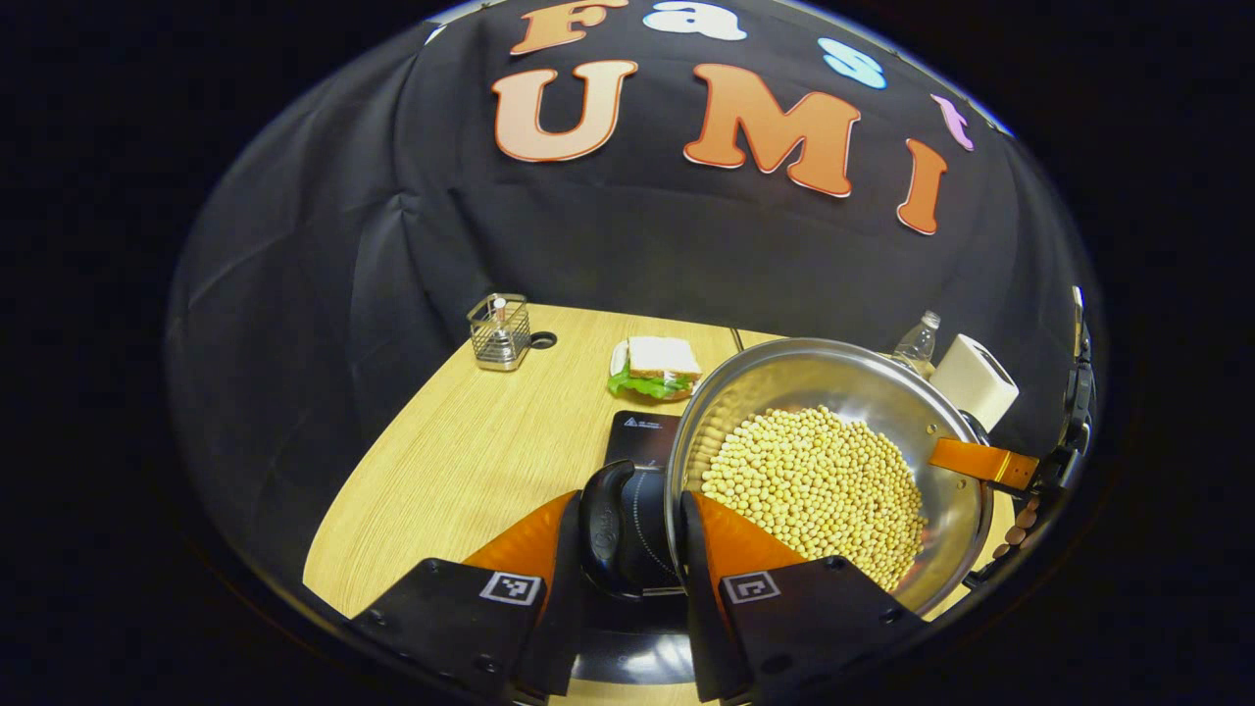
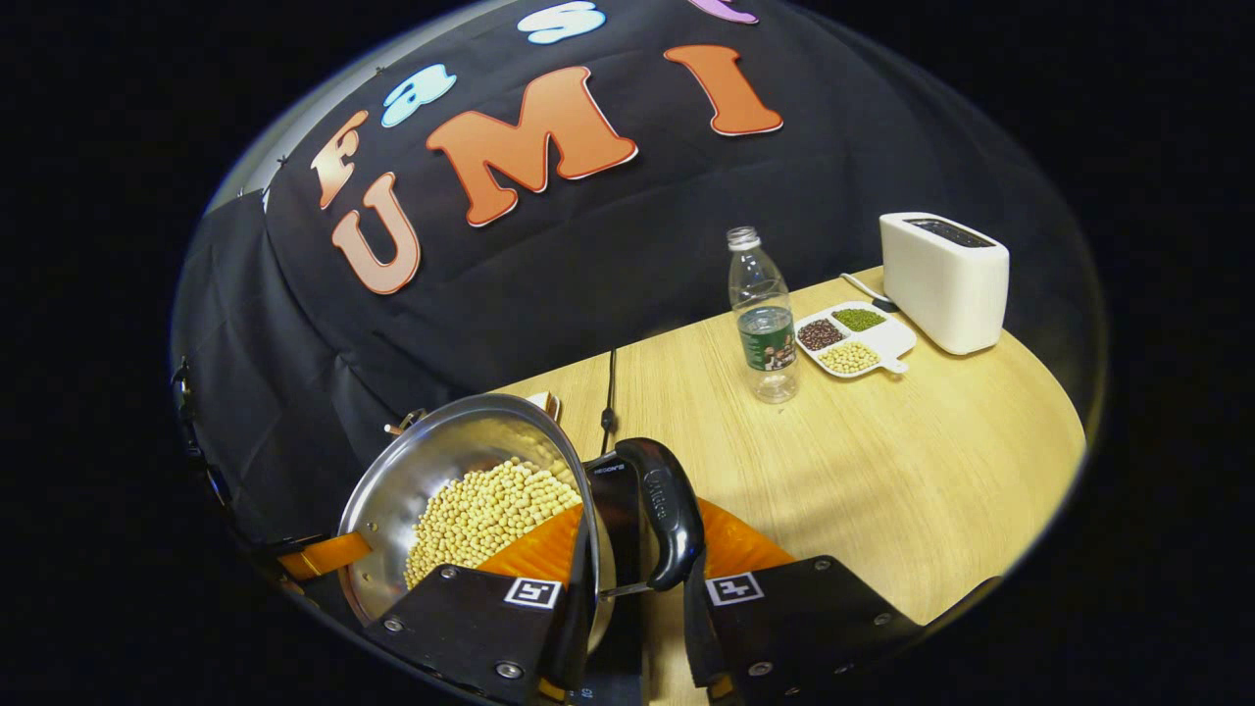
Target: First push the handle of the pot to place it horizontally, then grasp the pot with both hands and set it on the induction cooktop.
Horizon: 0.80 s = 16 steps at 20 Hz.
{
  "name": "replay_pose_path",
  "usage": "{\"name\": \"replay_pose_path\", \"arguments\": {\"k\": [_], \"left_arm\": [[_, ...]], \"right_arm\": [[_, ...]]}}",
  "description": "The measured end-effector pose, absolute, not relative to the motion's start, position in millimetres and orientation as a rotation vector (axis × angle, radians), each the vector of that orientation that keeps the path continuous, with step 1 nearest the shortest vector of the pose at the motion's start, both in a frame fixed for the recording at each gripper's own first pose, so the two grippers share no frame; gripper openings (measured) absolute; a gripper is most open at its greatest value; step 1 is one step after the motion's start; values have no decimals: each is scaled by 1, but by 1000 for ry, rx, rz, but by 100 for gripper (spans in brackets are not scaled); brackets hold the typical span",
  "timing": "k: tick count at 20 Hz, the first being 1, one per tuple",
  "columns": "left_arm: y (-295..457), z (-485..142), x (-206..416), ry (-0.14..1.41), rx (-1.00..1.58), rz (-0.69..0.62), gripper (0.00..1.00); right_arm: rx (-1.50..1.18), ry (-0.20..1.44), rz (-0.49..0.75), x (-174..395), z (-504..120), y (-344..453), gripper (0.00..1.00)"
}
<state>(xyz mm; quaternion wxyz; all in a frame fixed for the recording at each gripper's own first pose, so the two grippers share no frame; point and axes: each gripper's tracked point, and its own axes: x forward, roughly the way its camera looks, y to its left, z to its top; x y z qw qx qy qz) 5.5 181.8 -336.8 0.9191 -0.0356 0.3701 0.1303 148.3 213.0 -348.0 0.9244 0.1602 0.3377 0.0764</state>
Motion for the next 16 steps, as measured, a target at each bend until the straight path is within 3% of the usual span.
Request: {"name": "replay_pose_path", "arguments": {"k": [8, 14, 15, 16], "left_arm": [[221, -359, 0, 795, -85, 302, 56], [228, -383, 2, 837, -114, 306, 54], [228, -383, 1, 841, -119, 306, 51], [228, -383, 1, 843, -123, 308, 51]], "right_arm": [[315, 740, 182, 152, -373, 251, 39], [295, 776, 173, 154, -393, 258, 40], [294, 781, 171, 153, -395, 258, 36], [295, 785, 169, 152, -397, 257, 40]]}}
